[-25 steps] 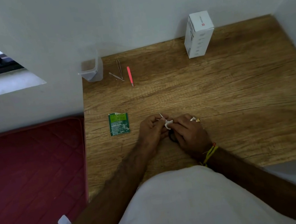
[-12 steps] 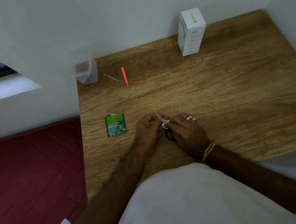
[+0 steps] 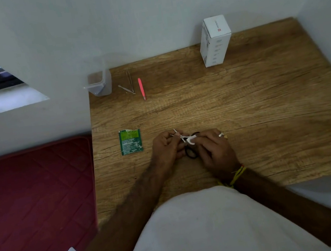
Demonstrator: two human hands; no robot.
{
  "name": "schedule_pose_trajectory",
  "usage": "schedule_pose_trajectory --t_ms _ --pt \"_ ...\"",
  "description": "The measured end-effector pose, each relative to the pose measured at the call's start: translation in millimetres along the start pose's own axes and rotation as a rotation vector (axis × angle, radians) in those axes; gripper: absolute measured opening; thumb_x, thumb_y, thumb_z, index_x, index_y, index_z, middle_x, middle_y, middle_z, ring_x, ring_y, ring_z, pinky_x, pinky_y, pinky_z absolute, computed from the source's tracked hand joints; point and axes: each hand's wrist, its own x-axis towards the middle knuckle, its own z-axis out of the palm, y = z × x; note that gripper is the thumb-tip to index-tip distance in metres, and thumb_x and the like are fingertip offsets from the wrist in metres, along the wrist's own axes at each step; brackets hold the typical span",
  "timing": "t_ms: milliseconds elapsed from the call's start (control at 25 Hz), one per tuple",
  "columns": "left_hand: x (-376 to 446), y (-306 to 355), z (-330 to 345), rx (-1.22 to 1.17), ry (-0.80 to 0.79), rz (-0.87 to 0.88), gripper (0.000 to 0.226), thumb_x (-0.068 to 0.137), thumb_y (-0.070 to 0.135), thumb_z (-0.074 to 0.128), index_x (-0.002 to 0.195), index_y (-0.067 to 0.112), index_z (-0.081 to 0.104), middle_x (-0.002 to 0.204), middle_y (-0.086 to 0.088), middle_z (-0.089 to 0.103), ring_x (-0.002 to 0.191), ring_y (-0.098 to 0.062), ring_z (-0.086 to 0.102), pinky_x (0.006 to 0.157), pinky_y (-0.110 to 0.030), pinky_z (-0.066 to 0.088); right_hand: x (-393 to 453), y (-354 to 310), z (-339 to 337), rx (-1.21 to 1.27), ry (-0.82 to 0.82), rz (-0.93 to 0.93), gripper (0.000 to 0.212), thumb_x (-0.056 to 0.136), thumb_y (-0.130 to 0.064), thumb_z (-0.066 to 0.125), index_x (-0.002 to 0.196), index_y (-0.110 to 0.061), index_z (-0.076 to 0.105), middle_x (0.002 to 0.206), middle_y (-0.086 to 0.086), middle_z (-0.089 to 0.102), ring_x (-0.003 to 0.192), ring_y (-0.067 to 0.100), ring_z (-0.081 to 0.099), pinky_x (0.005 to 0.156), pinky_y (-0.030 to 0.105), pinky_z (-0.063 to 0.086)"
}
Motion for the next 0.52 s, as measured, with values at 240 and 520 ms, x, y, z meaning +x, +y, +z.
schedule_pose_trajectory --t_ms 240,520 --pt "-1 -3 -1 -0.034 0.047 0.017 0.021 0.101 0.011 0.055 0.115 -0.001 0.064 0.09 -0.008 0.075 0.068 -0.01 0.073 0.059 -0.026 0.06 -6 -2 1 -0.043 0.014 -0.013 0.017 0.089 -0.003 0.065 0.104 0.002 0.073 0.097 0.014 0.068 0.088 0.029 0.062 0.076 0.041 0.05" --pt "1 -11 -7 -0.024 -0.001 0.056 0.017 0.096 0.005 0.061 0.113 0.001 0.062 0.092 -0.013 0.077 0.083 -0.022 0.074 0.073 -0.038 0.061 -5 -5 10 -0.16 -0.07 -0.176 0.017 0.097 -0.013 0.059 0.103 -0.004 0.073 0.095 0.01 0.069 0.083 0.031 0.064 0.071 0.045 0.051"
